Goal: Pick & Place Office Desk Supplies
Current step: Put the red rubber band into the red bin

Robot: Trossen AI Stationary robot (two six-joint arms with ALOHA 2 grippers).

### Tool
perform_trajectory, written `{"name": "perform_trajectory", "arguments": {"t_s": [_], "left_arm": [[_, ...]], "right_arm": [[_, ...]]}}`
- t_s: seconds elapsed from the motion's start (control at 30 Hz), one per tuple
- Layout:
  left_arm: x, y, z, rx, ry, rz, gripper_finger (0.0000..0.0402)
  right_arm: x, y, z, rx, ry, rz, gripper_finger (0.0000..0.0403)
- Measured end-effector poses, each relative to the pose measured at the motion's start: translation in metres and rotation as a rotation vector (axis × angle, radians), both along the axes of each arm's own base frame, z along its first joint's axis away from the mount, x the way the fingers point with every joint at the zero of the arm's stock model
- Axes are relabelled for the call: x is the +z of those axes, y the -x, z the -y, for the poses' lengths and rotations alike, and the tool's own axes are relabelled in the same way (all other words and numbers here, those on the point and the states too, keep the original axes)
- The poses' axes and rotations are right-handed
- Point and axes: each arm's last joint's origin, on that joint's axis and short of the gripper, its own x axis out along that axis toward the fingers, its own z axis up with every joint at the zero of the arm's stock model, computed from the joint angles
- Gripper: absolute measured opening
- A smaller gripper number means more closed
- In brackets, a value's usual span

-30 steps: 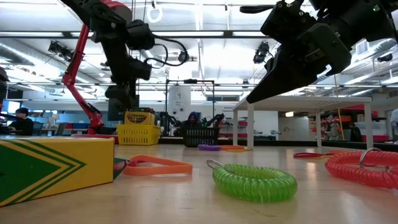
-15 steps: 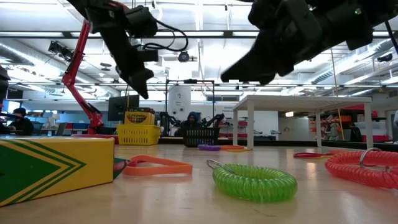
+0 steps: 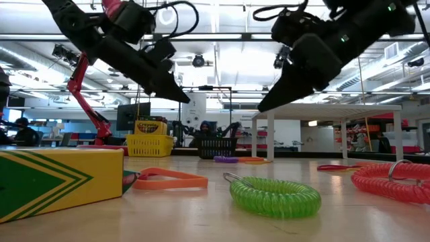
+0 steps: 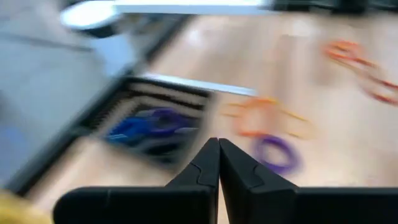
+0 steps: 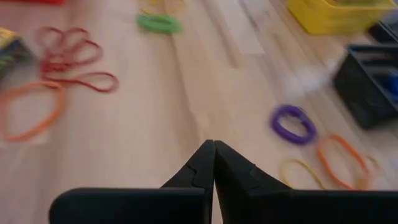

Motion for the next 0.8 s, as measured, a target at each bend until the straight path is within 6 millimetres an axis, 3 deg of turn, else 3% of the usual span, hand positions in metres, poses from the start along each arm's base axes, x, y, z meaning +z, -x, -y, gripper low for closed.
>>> {"name": "perform_trajectory", "arguments": {"t_s": [0.17,0.4,0.6,0.8], "left_arm": [[-0.014,-0.001,0.029,-0.188,-0.008,0.007,0.0006],[-0.031,0.013,0.057,-0.318,-0.107,0.209,0.0006],[-0.031,0.023,0.064,-0.344,-0.115,0.319,0.0007],[-0.032,0.023,0.064,-0.339,-0.088,0.324,0.0007]], "right_arm": [[0.017,0.003,-0.008,-0.071,-0.024,-0.184,0.0037],[0.024,0.031,-0.021,-0.135,-0.085,-0.486,0.0116],[0.015,0.056,-0.038,-0.179,-0.173,-0.629,0.0174],[0.006,0.07,-0.054,-0.187,-0.211,-0.624,0.0194]]}}
